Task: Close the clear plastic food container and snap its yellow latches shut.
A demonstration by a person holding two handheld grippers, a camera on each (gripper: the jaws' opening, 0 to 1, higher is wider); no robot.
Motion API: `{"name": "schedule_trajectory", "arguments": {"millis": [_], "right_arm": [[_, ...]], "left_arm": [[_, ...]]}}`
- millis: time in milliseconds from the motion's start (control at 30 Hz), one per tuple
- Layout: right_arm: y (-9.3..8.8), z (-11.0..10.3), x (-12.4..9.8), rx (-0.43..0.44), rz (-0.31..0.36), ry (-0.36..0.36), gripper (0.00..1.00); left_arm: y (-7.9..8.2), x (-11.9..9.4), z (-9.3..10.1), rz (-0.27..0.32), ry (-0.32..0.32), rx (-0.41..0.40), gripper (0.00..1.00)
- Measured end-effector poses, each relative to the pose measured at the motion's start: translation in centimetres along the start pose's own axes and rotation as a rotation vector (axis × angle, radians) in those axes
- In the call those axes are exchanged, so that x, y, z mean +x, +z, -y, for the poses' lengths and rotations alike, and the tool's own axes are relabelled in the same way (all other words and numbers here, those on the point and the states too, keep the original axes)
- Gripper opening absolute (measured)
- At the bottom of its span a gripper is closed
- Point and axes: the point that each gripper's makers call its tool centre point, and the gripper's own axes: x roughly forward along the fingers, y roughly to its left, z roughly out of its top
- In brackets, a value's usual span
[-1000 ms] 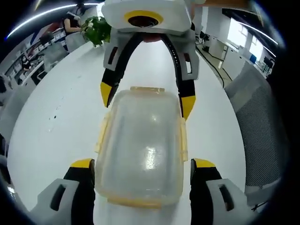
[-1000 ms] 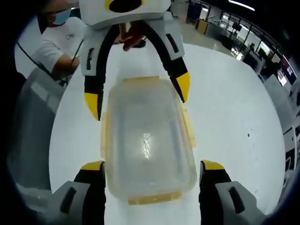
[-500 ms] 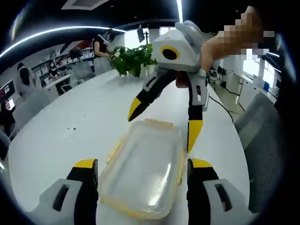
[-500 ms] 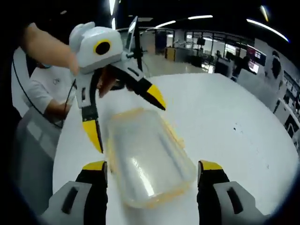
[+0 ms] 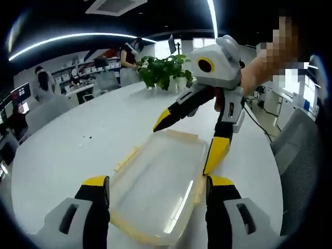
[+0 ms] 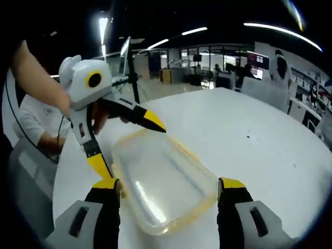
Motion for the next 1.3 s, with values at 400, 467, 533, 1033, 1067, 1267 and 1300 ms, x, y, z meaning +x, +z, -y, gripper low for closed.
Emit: {"name": "schedule_trajectory", "arguments": {"millis": [400,467,533,1033,1067,1267,1300], "right_arm": [[0.6,-0.2,-0.8,0.005,0.032,-0.026,0.73],[0.5,-0.2,-1.1,0.013,0.034,-0.031,0.73],[0.7,-0.1,-1.5,0.037,0.056,-0.045,0.73],[1.6,-1.0,-4.0,0.141,0.164,-0.137,0.75],[1.4,-0.9,-4.2,0.147,0.165,-0.147,0.75],[1.3,-0.5,-5.5,0.194,0.191,-0.19,0.75],[1.2,-0.5,-5.8,0.201,0.193,-0.197,0.75]], "left_arm": [[0.0,-1.1,0.3,0.001,0.028,0.01,0.7],[0.3,-1.5,0.1,0.018,0.041,-0.022,0.7],[0.6,-1.9,0.1,0.033,0.057,-0.02,0.7],[0.0,-4.3,0.3,0.104,0.168,-0.164,0.71],[0.0,-4.6,0.4,0.104,0.174,-0.173,0.71],[-0.1,-5.8,0.5,0.124,0.203,-0.199,0.71],[-0.1,-6.1,0.5,0.13,0.21,-0.211,0.71]]}}
